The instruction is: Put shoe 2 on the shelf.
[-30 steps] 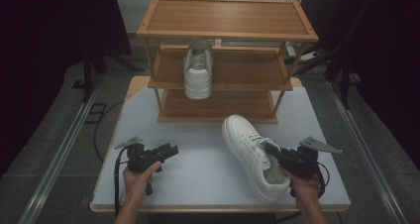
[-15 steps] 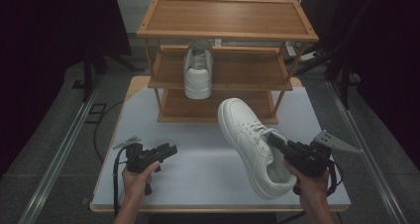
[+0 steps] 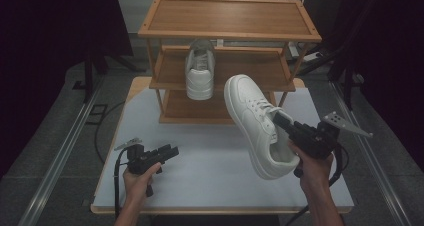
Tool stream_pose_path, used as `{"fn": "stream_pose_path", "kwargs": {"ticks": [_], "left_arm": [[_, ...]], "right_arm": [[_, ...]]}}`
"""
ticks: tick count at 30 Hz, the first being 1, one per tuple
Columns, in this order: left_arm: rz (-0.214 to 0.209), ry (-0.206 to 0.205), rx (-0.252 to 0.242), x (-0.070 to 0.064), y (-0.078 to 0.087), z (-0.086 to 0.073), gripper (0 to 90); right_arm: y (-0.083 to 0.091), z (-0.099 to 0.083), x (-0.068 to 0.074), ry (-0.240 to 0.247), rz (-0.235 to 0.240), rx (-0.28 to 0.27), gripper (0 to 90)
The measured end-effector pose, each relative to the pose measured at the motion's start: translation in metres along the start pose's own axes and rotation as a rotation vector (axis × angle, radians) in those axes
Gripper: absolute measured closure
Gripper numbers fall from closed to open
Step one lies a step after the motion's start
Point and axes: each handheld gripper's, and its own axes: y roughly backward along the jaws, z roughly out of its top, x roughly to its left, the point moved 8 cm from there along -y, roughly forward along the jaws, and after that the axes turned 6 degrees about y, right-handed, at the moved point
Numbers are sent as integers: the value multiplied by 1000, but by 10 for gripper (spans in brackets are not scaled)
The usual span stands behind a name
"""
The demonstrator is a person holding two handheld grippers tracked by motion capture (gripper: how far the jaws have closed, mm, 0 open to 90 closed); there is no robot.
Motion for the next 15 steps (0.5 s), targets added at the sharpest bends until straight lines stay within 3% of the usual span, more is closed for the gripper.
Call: {"fn": "stream_pose_path", "kwargs": {"ticks": [15], "left_arm": [[1, 2, -15, 1, 3, 2, 467]], "right_arm": [[-46, 38, -15, -30, -95, -15, 829]]}}
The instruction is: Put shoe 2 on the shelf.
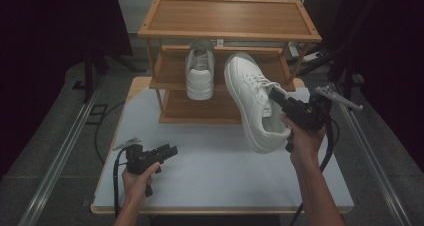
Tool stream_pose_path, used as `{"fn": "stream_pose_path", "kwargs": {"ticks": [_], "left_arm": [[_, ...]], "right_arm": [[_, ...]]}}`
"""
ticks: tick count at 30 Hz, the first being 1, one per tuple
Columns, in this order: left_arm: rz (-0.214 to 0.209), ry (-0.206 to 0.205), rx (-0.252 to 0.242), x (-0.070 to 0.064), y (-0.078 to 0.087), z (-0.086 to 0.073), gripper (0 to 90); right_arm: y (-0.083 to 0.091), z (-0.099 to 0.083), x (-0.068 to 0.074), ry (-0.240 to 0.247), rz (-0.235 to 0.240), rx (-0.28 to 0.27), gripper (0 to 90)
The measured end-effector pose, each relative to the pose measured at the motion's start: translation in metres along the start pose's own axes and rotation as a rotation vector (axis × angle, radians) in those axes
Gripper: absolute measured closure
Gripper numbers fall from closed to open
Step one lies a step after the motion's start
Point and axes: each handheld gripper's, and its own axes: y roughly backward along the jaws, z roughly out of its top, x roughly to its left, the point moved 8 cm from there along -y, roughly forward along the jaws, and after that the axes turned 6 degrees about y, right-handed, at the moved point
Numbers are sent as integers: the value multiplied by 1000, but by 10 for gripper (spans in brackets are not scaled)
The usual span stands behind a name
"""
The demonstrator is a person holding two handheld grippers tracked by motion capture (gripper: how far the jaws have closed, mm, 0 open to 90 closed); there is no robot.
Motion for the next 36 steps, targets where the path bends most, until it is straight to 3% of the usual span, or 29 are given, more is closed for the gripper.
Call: {"fn": "stream_pose_path", "kwargs": {"ticks": [10, 17, 22, 36], "left_arm": [[-18, 3, -29, -1, 4, 3, 468], [-19, 3, -33, -1, 4, 4, 472], [-20, 6, -38, 0, 5, 4, 472], [-4, 22, -87, 6, 13, 11, 482]], "right_arm": [[-37, 9, -4, -6, -59, 27, 828], [-53, 17, -11, -41, -89, 19, 828], [-67, 22, -15, -52, -136, 23, 827], [-111, 29, -23, -101, -229, 29, 824]]}}
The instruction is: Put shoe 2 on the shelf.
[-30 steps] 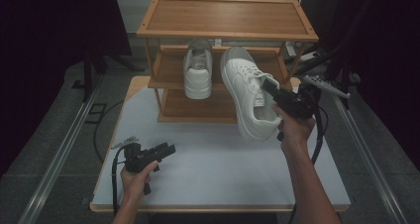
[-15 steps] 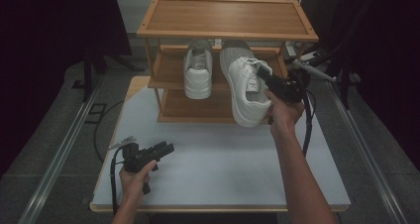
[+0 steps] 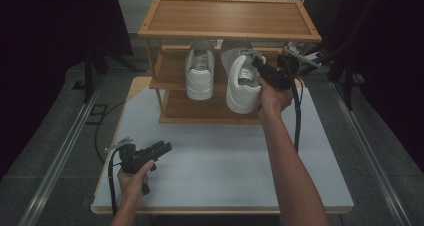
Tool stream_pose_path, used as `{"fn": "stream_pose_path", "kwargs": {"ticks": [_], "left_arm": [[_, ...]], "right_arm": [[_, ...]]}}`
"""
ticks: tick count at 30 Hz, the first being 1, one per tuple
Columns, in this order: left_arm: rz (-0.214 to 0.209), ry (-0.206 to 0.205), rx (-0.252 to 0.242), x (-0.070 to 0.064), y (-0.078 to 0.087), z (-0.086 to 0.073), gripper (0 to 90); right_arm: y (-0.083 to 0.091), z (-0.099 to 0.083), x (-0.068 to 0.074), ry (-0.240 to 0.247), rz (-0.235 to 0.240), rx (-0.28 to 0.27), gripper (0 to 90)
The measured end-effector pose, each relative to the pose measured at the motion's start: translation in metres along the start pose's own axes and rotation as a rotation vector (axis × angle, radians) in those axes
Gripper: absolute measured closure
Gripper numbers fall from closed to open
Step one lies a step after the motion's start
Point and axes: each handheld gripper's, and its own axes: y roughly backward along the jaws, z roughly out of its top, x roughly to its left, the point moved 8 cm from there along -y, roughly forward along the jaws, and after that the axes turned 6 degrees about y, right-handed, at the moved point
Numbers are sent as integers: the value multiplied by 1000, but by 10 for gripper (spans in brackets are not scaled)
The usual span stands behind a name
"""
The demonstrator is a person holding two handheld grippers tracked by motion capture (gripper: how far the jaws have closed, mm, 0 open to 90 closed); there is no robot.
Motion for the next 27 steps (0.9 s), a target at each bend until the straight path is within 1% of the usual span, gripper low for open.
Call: {"fn": "stream_pose_path", "kwargs": {"ticks": [3, 6, 8, 11, 18, 21, 23, 25, 27], "left_arm": [[3, -4, 0, 1, 0, 0, 486], [4, -6, 5, 2, 0, 0, 487], [2, -7, 7, 2, 0, 0, 487], [-2, -2, 7, 3, 0, 0, 487], [-5, 0, 6, 3, 1, 1, 485], [-8, 2, 6, 3, 2, 1, 485], [-6, 1, 5, 4, 2, 2, 485], [-7, 4, 2, 4, 3, 2, 485], [-6, 5, 2, 5, 3, 2, 485]], "right_arm": [[-8, 0, -1, -16, -20, -5, 821], [-15, -2, -1, -42, -29, 2, 818], [-20, -3, 0, -44, -37, -4, 817], [-26, -6, 4, -31, -45, -1, 816], [-36, -11, 7, -40, -69, -6, 811], [-41, -12, 6, -43, -70, 2, 806], [-43, -12, 7, -58, -72, -5, 797], [-46, -12, 8, -59, -69, -3, 771], [-49, -12, 11, -52, -44, 4, 712]]}}
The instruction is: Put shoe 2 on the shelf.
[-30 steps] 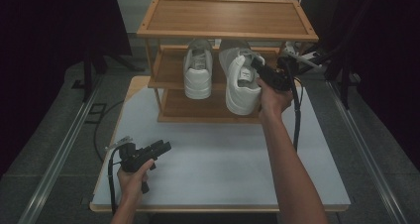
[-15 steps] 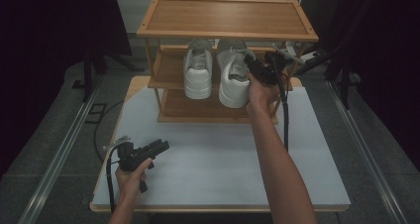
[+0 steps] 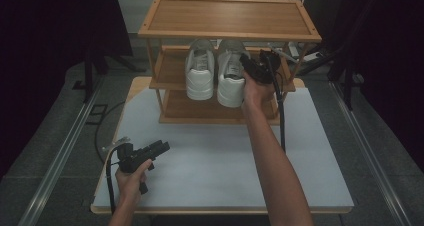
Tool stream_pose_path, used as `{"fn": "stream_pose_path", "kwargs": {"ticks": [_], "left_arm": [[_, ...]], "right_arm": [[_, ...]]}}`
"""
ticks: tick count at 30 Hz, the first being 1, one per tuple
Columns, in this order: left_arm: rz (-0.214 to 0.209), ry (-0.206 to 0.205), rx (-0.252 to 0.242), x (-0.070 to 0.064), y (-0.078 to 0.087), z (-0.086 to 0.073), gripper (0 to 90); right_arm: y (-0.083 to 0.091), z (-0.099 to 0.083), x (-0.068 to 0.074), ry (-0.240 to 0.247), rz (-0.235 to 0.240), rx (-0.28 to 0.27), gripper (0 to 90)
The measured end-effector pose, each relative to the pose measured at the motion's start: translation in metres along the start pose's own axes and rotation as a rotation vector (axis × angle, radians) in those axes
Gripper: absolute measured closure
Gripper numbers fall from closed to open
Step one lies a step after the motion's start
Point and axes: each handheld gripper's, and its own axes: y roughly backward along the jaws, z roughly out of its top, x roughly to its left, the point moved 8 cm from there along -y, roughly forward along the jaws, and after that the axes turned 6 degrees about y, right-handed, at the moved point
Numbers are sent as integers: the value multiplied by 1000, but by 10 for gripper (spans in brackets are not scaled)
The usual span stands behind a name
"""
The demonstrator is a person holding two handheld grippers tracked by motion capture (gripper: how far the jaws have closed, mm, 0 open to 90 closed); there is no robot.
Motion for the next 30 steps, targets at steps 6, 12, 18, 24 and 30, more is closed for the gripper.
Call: {"fn": "stream_pose_path", "kwargs": {"ticks": [6, 12, 18, 24, 30], "left_arm": [[4, 0, 5, 1, -1, -1, 485], [5, -5, 15, 1, -3, -2, 485], [9, -5, 13, 1, -2, -2, 485], [9, -11, 33, -2, -6, -7, 485], [10, -14, 41, -4, -7, -9, 485]], "right_arm": [[-3, 5, 2, 16, 54, 2, 598], [13, 12, 11, 61, 100, -17, 578], [46, 12, 14, 139, 115, -19, 645], [91, -4, 22, 252, 177, 6, 818], [116, -42, 38, 345, 263, 96, 892]]}}
